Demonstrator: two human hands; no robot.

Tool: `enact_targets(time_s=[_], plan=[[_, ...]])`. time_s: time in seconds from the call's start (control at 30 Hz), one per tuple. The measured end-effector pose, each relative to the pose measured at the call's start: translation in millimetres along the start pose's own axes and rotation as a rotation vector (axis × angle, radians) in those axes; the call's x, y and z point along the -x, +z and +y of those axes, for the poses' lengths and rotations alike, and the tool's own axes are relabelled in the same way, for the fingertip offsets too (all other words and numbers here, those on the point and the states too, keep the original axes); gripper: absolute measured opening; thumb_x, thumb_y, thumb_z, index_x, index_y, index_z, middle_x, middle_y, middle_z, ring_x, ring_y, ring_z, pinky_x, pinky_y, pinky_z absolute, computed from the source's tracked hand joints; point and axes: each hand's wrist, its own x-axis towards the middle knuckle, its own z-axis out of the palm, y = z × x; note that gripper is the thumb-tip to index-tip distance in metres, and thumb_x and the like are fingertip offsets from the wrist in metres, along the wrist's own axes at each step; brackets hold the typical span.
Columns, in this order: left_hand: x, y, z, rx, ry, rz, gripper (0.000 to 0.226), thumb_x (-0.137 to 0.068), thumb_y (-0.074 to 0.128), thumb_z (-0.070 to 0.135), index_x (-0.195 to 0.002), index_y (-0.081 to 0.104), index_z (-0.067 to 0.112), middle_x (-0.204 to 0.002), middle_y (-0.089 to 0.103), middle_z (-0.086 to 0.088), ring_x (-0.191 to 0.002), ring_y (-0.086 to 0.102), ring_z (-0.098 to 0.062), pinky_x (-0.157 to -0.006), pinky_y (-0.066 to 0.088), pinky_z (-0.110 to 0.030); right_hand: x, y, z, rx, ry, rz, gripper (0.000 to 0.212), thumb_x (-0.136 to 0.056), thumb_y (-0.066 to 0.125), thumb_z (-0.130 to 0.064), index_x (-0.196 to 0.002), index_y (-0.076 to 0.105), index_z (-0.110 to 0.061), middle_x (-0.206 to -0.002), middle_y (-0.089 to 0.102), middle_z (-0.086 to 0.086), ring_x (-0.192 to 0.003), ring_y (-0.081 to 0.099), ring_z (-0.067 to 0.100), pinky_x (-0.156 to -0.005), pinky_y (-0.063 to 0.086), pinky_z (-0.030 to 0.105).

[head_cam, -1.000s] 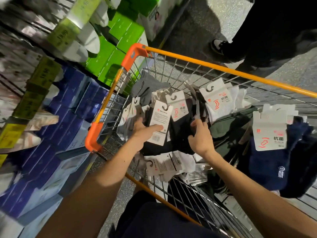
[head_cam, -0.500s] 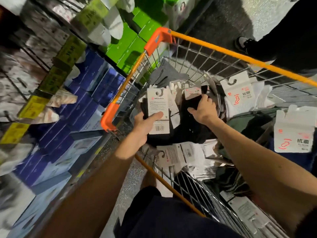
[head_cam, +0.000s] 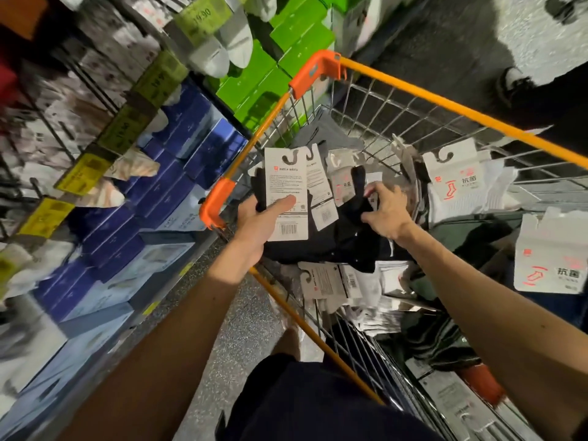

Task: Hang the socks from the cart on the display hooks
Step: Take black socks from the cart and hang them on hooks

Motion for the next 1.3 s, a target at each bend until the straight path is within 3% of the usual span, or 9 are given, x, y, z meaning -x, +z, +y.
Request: enact_targets(time_s=[0.13,0.23,0.37,0.47,0.63,0.7,0.93,1.1,1.3], plan=[[2.9,-5.4,2.6,0.002,-0.005,0.024,0.029,-0.084,0.078,0.017,-0.112,0.072,0.022,-0.106,0.076,0.003,-0.097,0.073,-0.015,-0.084,0.058,-0.036,8.4,7.7,1.8,-0.102,-0.227,0.078,0.028,-0.079,0.071,0.002,-0.096,0.056,-0.014,-0.125,0.054,0.019,-0.12,0.047,0.032,-0.108,0.03,0.038],[5.2,-10.4,2.3,0.013,0.002,0.039,0.031,-0.085,0.077,0.017,-0.115,0.07,0.021,-0.108,0.076,0.002,-0.096,0.073,-0.014,-0.083,0.058,-0.033,18.8,3.6,2.3,-0.353,-0.165,0.1,0.028,-0.092,0.063,-0.001,-0.086,0.046,-0.022,-0.089,0.055,0.002,-0.075,0.05,0.011,-0.078,0.043,0.03],[8.7,-10.0,0.8,0.061,-0.03,0.066,0.039,-0.083,0.079,0.022,-0.12,0.067,0.018,-0.112,0.074,0.001,-0.099,0.072,-0.016,-0.083,0.058,-0.035,35.0,-10.7,-6.3,-0.815,0.026,0.071,0.033,-0.096,0.05,0.011,-0.087,0.039,-0.02,-0.092,0.061,0.015,-0.066,0.06,0.018,-0.051,0.052,0.023],[14.3,-3.8,-3.0,0.043,-0.027,0.03,0.026,-0.083,0.079,0.019,-0.107,0.071,0.021,-0.108,0.075,0.0,-0.099,0.072,-0.019,-0.089,0.058,-0.041,46.0,-10.4,-21.4,-0.812,0.054,-0.04,0.025,-0.097,0.065,-0.016,-0.105,0.042,-0.02,-0.105,0.065,0.011,-0.083,0.059,0.02,-0.069,0.051,0.033],[24.2,-1.2,-6.2,0.143,-0.021,0.124,0.029,-0.083,0.079,0.015,-0.108,0.065,0.016,-0.105,0.073,-0.002,-0.094,0.071,-0.021,-0.073,0.059,-0.033,25.7,13.5,-43.0,-0.498,0.118,-0.067,0.085,-0.089,0.069,-0.05,-0.148,0.03,-0.003,-0.13,0.054,0.014,-0.118,0.054,0.027,-0.101,0.046,0.043],[22.3,-3.9,-6.1,0.186,-0.031,0.148,0.038,-0.083,0.079,0.016,-0.116,0.059,0.015,-0.109,0.072,-0.003,-0.094,0.071,-0.02,-0.066,0.059,-0.03,11.5,26.9,-48.1,-0.388,0.123,-0.018,0.089,-0.087,0.07,-0.052,-0.146,0.035,0.005,-0.13,0.054,0.016,-0.119,0.054,0.026,-0.094,0.047,0.033],[19.9,-6.7,-12.3,0.113,-0.003,0.137,0.042,-0.084,0.079,0.02,-0.122,0.061,0.013,-0.101,0.072,0.004,-0.085,0.071,-0.011,-0.059,0.057,-0.024,13.8,37.7,-42.8,-0.368,0.11,0.047,0.015,-0.085,0.067,0.006,-0.1,0.065,0.006,-0.093,0.067,0.015,-0.087,0.064,0.024,-0.073,0.053,0.029],[53.7,-8.5,-1.6,0.08,0.098,0.091,0.026,-0.084,0.079,0.017,-0.109,0.071,0.018,-0.103,0.074,0.0,-0.092,0.073,-0.016,-0.073,0.061,-0.03,84.2,2.8,-35.2,-0.814,0.061,-0.159,0.053,-0.08,0.048,0.029,-0.126,0.052,0.003,-0.102,0.067,0.014,-0.083,0.067,0.02,-0.067,0.06,0.025],[148.6,-46.2,34.7,0.178,0.198,-0.005,0.032,-0.083,0.08,0.024,-0.112,0.068,0.021,-0.112,0.074,-0.002,-0.097,0.073,-0.016,-0.087,0.059,-0.039,186.5,-31.3,-89.0,-0.988,-0.144,-0.16,0.033,-0.088,0.052,0.011,-0.113,0.063,-0.007,-0.093,0.074,0.003,-0.083,0.069,0.016,-0.08,0.057,0.028]])
